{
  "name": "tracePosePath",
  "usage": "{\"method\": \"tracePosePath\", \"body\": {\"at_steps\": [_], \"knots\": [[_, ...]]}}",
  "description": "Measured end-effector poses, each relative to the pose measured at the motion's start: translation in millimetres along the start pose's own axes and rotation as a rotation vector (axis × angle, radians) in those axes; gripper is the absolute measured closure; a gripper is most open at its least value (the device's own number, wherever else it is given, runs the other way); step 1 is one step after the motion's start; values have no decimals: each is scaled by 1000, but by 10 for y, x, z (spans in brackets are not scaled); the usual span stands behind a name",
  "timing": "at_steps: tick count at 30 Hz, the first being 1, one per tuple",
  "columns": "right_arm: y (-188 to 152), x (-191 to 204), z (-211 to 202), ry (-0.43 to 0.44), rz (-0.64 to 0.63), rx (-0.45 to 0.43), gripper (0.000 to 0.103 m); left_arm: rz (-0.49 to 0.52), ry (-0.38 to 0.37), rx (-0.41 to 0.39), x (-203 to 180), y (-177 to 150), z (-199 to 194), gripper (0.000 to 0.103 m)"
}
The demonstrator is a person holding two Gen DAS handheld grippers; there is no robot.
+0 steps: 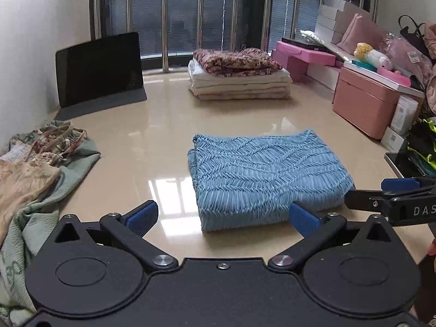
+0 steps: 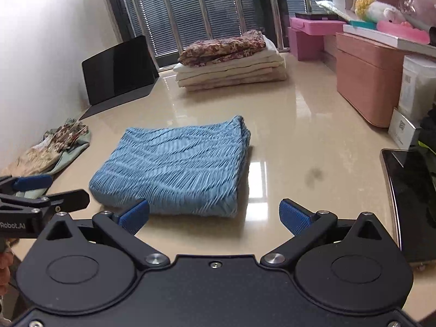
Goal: Fold clothes
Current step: 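Grasp the folded blue garment's edge with both grippers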
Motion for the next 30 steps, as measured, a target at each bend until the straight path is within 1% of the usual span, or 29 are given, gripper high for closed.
{"method": "tracePosePath", "body": {"at_steps": [5, 8, 12, 15, 17, 19, 21, 22, 23, 24, 26, 27, 28, 29, 30], "knots": [[165, -104, 186, 25, 38, 26, 0, -18, -19, 49, 47, 127, 246, 0], [241, -174, 345, 47, 70, 52, 0, -57, -39, 93, 119, 191, 437, 0], [321, -300, 589, 106, 139, 84, 0, -165, -93, 152, 277, 244, 707, 0], [369, -393, 747, 129, 167, 93, 0, -241, -116, 181, 400, 263, 893, 0], [401, -439, 824, 145, 176, 91, 0, -274, -119, 195, 464, 269, 997, 3], [448, -453, 876, 159, 177, 91, 1, -284, -129, 180, 497, 306, 1045, 6], [482, -448, 920, 173, 180, 94, 4, -289, -139, 176, 513, 339, 1086, 10], [496, -442, 941, 180, 183, 95, 10, -291, -144, 176, 514, 353, 1102, 15], [508, -437, 960, 188, 190, 96, 18, -291, -150, 177, 511, 364, 1115, 20], [515, -434, 975, 201, 203, 99, 22, -291, -155, 178, 507, 375, 1129, 22], [526, -431, 1006, 225, 233, 103, 39, -288, -168, 186, 485, 394, 1147, 32], [523, -438, 1019, 232, 247, 105, 42, -295, -177, 192, 479, 401, 1157, 37], [520, -447, 1027, 233, 257, 107, 49, -308, -188, 197, 478, 406, 1168, 48], [516, -460, 1036, 237, 268, 112, 59, -335, -214, 210, 480, 405, 1185, 64], [507, -477, 1048, 251, 288, 123, 63, -384, -250, 230, 497, 394, 1213, 69]]}}
Point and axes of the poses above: each gripper's, at about its wrist camera, not at the fingertips, and z roughly the way its jaws point, x to its left, y to its top, the point moved 5 cm from there along z, roughly the way its jaws point, and after that the axes turned 2 degrees about -z, right-handed, at the moved point
